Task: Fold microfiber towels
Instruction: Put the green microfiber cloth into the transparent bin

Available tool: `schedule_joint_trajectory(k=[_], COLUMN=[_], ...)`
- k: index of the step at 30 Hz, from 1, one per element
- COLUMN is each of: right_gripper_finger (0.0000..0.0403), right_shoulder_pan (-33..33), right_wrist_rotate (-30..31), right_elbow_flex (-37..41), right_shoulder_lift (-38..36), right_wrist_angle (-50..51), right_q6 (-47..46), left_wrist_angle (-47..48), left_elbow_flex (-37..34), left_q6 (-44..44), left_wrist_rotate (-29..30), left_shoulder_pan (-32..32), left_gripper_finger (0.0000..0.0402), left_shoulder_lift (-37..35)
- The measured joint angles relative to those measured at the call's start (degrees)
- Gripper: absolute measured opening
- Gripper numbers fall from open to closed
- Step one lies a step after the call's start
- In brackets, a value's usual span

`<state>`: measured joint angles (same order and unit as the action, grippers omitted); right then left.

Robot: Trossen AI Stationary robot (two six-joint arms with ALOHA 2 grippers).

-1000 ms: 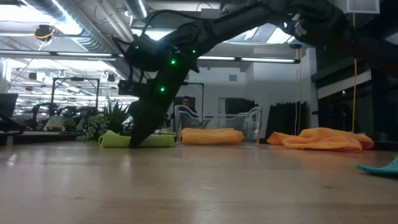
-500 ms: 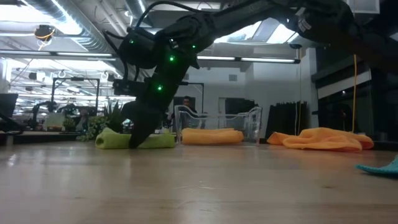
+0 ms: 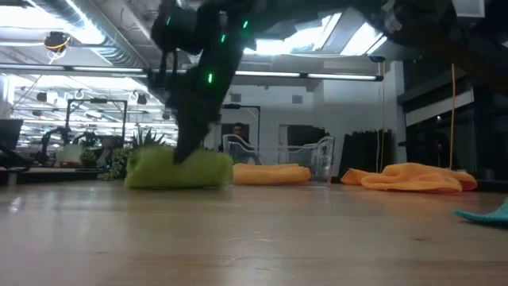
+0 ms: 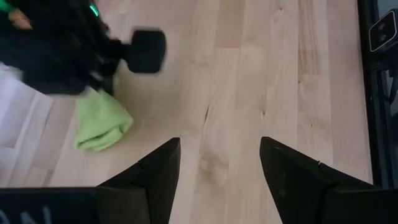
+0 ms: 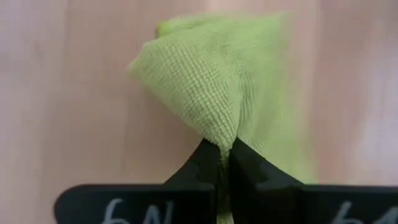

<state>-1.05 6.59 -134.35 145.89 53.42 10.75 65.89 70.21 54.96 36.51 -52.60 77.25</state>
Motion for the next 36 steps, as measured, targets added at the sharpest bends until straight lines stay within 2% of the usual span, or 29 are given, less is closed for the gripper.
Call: schedule_joint_trajectory(k=[20, 28, 36], right_gripper_finger=[0.0012, 0.0012, 0.0012], right_shoulder_pan=[-1.65, -5.86, -12.87], right_wrist_rotate=[-0.27, 0.0, -0.02], right_elbow_flex=[0.16, 0.05, 0.14], right_shoulder_lift=[-14.69, -21.58, -24.05], right_wrist_angle=[11.51, 14.1, 17.88], right_q6=[1.53, 2.32, 5.11], left_wrist_angle=[0.46, 0.44, 0.44], left_elbow_flex=[0.01, 0.01, 0.01], left_q6=[-0.04, -0.02, -0.02], left_wrist_rotate=[0.02, 0.02, 0.04], left_shoulder_pan=[-0.46, -0.46, -0.46], left_gripper_finger=[0.0213, 0.0213, 0.0213], left_shoulder_lift=[0.0, 0.0, 0.0])
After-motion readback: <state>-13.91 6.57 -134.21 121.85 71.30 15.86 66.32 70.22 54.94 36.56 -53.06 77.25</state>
